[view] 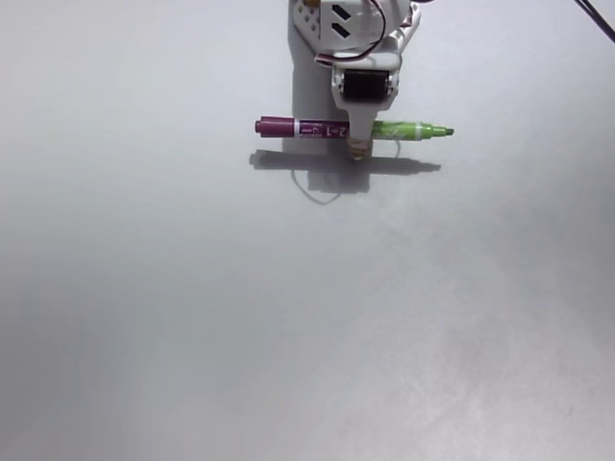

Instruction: Draw the capital letter X with the green marker.

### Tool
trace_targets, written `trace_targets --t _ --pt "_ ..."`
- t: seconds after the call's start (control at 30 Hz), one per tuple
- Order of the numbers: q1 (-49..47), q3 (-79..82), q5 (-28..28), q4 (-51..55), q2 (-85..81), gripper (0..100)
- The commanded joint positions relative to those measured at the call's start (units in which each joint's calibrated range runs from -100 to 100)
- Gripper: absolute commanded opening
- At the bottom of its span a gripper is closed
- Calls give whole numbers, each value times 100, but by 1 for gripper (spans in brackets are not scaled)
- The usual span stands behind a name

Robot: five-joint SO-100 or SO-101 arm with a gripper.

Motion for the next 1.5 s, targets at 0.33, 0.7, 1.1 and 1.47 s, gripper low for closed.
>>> trace_targets --t 0.33,0.7,1.1,1.47 --pt "36 188 -78 729 30 1" --pt "36 188 -68 737 30 1" --pt "750 80 161 -2320 38 1" --pt "-259 -5174 757 -906 2001 1"
